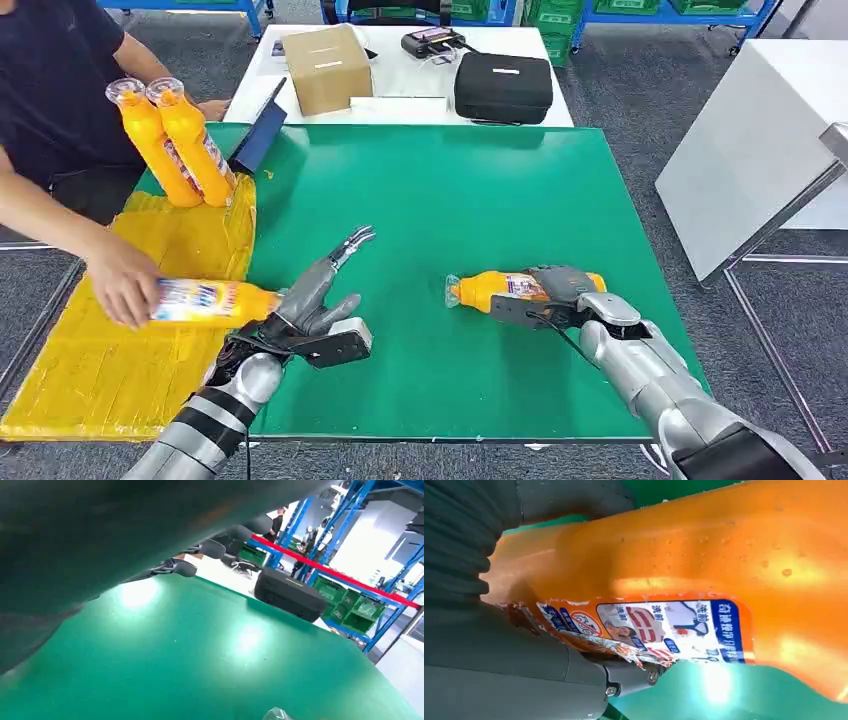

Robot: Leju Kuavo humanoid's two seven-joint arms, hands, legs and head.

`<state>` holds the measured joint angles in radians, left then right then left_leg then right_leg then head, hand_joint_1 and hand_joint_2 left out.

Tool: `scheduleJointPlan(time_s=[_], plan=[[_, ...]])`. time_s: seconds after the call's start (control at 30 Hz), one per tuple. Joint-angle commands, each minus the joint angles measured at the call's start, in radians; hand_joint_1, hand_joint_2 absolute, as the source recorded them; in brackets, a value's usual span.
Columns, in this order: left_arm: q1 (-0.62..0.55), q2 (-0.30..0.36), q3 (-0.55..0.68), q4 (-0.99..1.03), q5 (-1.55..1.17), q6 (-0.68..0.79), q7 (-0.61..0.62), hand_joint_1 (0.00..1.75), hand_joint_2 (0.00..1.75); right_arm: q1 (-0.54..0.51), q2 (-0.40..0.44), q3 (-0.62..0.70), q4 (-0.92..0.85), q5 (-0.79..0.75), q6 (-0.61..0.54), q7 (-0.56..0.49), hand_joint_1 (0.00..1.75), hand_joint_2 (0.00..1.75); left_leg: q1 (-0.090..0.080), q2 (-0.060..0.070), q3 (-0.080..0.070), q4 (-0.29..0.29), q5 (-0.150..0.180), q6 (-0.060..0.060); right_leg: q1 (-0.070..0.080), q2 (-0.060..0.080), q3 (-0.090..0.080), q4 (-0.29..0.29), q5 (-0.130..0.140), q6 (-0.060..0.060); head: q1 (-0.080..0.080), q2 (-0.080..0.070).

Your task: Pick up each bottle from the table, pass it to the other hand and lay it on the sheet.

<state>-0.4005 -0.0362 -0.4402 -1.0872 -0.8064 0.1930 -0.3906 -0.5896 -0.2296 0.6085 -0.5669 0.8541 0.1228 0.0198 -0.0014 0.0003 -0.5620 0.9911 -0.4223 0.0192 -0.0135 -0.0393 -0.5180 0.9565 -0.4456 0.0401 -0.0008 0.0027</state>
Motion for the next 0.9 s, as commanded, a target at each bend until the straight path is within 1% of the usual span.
scheduleJointPlan(time_s=[0.03,0.1,0.13,0.17,0.2,0.23,0.27,0.3,0.33,0.37,0.4,0.43,0.47,0.5,0.53,0.57,0.6,0.63,0.67,0.7,0.73,0.77,0.8,0.87,0.9], plan=[[-0.073,-0.024,-0.031,0.109,0.090,-0.061,-0.020,0.00,0.00,0.237,-0.032,0.016,0.120,0.019,0.072,0.024,1.75,1.75,0.004,-0.012,-0.006,-0.001,0.005,-0.001,0.004,-0.009,0.001,-0.006,0.003,-0.001,0.000,0.000],[-0.085,-0.033,-0.033,0.128,0.103,-0.067,-0.020,0.00,0.00,0.269,-0.051,0.001,0.108,0.017,0.062,0.024,1.75,1.75,0.003,-0.010,0.000,0.002,0.001,0.000,0.003,-0.008,0.006,-0.005,0.001,0.000,0.000,0.000],[-0.080,-0.037,-0.019,0.127,0.132,-0.082,-0.017,0.00,0.00,0.271,-0.043,-0.019,0.107,0.011,0.037,0.033,1.75,1.75,0.004,-0.015,-0.005,0.000,0.005,0.000,0.004,-0.012,0.004,-0.008,0.003,-0.001,0.000,0.000],[-0.057,-0.038,0.017,0.105,0.220,-0.151,-0.003,0.00,0.00,0.256,-0.006,-0.070,0.106,-0.004,-0.029,0.054,1.75,1.75,0.004,-0.012,-0.001,0.002,0.002,0.001,0.003,-0.010,0.007,-0.007,0.002,0.000,0.000,0.000],[-0.036,-0.027,0.029,0.072,0.256,-0.183,-0.002,0.00,0.00,0.235,0.024,-0.088,0.108,-0.005,-0.044,0.065,1.75,1.75,0.004,-0.010,0.002,0.002,0.001,0.002,0.003,-0.008,0.010,-0.008,0.001,0.000,0.000,0.000],[-0.001,-0.025,0.073,0.035,0.349,-0.244,0.011,0.00,0.00,0.214,0.062,-0.139,0.081,-0.040,-0.105,0.045,1.75,1.75,0.004,-0.010,-0.003,0.001,0.003,0.001,0.003,-0.007,0.006,-0.009,0.004,0.000,0.000,0.000],[0.047,-0.016,0.119,-0.028,0.439,-0.294,0.019,0.00,0.00,0.196,0.105,-0.194,0.037,-0.086,-0.166,-0.010,1.75,1.75,0.003,-0.006,0.000,0.002,0.001,0.002,0.003,-0.003,0.009,-0.008,0.003,0.000,0.000,0.000],[0.120,-0.006,0.182,-0.119,0.552,-0.346,0.045,0.00,0.00,0.196,0.156,-0.260,-0.072,-0.154,-0.200,-0.072,1.75,1.75,0.003,-0.004,-0.003,0.000,0.003,0.002,0.002,0.000,0.004,-0.009,0.005,0.000,0.000,0.000],[0.177,0.012,0.205,-0.199,0.580,-0.360,0.060,0.00,0.00,0.214,0.174,-0.267,-0.191,-0.167,-0.169,-0.029,1.75,1.75,0.002,0.003,-0.003,0.000,0.001,0.002,0.002,0.007,0.004,-0.008,0.006,0.000,0.001,0.000],[0.191,0.018,0.210,-0.219,0.582,-0.365,0.064,0.00,0.00,0.229,0.172,-0.264,-0.244,-0.166,-0.149,0.004,1.75,1.75,0.002,0.005,-0.001,0.000,0.000,0.002,0.002,0.009,0.006,-0.008,0.005,0.000,0.001,0.000],[0.191,0.017,0.209,-0.219,0.582,-0.365,0.064,0.00,0.00,0.233,0.168,-0.264,-0.246,-0.166,-0.149,0.003,1.75,1.75,0.001,0.003,0.000,0.000,-0.002,0.003,0.002,0.007,0.010,-0.007,0.004,0.002,0.001,0.000],[0.189,0.012,0.211,-0.217,0.582,-0.366,0.067,0.00,0.00,0.253,0.157,-0.263,-0.281,-0.170,-0.142,0.010,1.75,1.75,0.001,0.006,-0.005,-0.003,0.000,0.002,0.002,0.011,0.006,-0.010,0.008,0.002,0.002,0.000],[0.186,0.010,0.210,-0.216,0.581,-0.366,0.067,0.00,0.00,0.259,0.151,-0.264,-0.279,-0.169,-0.143,0.009,1.75,1.75,0.002,0.008,-0.001,-0.001,-0.003,0.002,0.002,0.010,0.016,-0.009,0.007,0.003,0.002,0.000],[0.204,-0.011,0.244,-0.230,0.640,-0.374,0.078,0.00,0.00,0.305,0.187,-0.335,-0.365,-0.272,-0.186,-0.128,1.75,1.75,0.002,0.012,-0.003,-0.001,-0.002,0.001,0.002,0.015,0.011,-0.009,0.010,0.001,0.001,0.000],[0.239,-0.020,0.268,-0.275,0.700,-0.391,0.071,0.00,0.00,0.359,0.222,-0.369,-0.483,-0.327,-0.201,-0.181,1.75,1.75,0.002,0.014,-0.001,-0.001,-0.002,0.002,0.002,0.016,0.012,-0.008,0.009,0.003,0.001,0.000],[0.294,-0.033,0.290,-0.348,0.745,-0.396,0.063,0.00,0.00,0.440,0.274,-0.386,-0.673,-0.403,-0.185,-0.218,1.75,1.75,0.002,0.016,0.000,-0.001,-0.003,0.002,0.003,0.017,0.013,-0.009,0.009,0.003,0.000,0.000],[0.336,-0.041,0.295,-0.404,0.776,-0.408,0.061,0.00,0.00,0.501,0.303,-0.371,-0.801,-0.447,-0.178,-0.229,1.75,1.75,0.002,0.015,-0.003,-0.002,-0.002,0.001,0.003,0.017,0.009,-0.009,0.009,0.002,0.002,0.000],[0.368,-0.049,0.295,-0.446,0.799,-0.415,0.057,0.00,0.00,0.544,0.322,-0.340,-0.898,-0.490,-0.165,-0.222,1.75,1.75,0.004,0.017,-0.002,-0.001,-0.004,0.001,0.004,0.018,0.010,-0.008,0.008,0.003,0.002,0.000],[0.403,-0.057,0.286,-0.491,0.820,-0.418,0.057,0.00,1.75,0.589,0.336,-0.298,-0.987,-0.543,-0.170,-0.235,1.75,1.75,0.005,0.017,-0.004,0.000,-0.005,0.001,0.007,0.019,0.010,-0.008,0.008,0.003,0.002,0.000],[0.423,-0.059,0.275,-0.516,0.827,-0.418,0.056,0.00,1.75,0.613,0.343,-0.269,-1.033,-0.560,-0.188,-0.243,1.75,1.75,0.005,0.017,-0.007,0.000,-0.006,0.000,0.006,0.020,0.006,-0.006,0.006,0.002,0.001,0.000],[0.452,-0.069,0.261,-0.555,0.835,-0.412,0.038,0.00,1.75,0.640,0.356,-0.227,-1.082,-0.570,-0.220,-0.281,1.75,1.75,0.005,0.016,-0.010,0.001,-0.005,0.000,0.006,0.018,0.003,-0.004,0.006,0.002,0.000,0.000],[0.471,-0.072,0.245,-0.579,0.845,-0.416,0.032,0.00,1.75,0.651,0.359,-0.193,-1.104,-0.565,-0.239,-0.291,1.75,1.75,0.004,0.013,-0.014,0.001,-0.005,0.000,0.005,0.016,-0.001,-0.001,0.005,0.003,0.000,0.000],[0.485,-0.072,0.229,-0.596,0.845,-0.416,0.028,0.00,1.75,0.656,0.363,-0.164,-1.113,-0.546,-0.258,-0.299,1.75,1.75,0.004,0.013,-0.017,0.002,-0.006,0.000,0.005,0.016,-0.005,0.001,0.004,0.002,0.000,0.000],[0.502,-0.070,0.193,-0.608,0.860,-0.427,0.027,0.00,1.75,0.641,0.371,-0.104,-1.080,-0.511,-0.280,-0.293,1.75,1.75,0.004,0.009,-0.025,0.002,-0.004,-0.001,0.005,0.011,-0.011,0.001,0.004,0.003,0.001,0.000],[0.501,-0.068,0.183,-0.607,0.858,-0.429,0.027,0.00,1.75,0.633,0.376,-0.092,-1.061,-0.507,-0.282,-0.290,1.75,1.75,0.004,0.010,-0.025,0.002,-0.004,-0.001,0.005,0.012,-0.012,0.002,0.003,0.003,0.001,0.000]])
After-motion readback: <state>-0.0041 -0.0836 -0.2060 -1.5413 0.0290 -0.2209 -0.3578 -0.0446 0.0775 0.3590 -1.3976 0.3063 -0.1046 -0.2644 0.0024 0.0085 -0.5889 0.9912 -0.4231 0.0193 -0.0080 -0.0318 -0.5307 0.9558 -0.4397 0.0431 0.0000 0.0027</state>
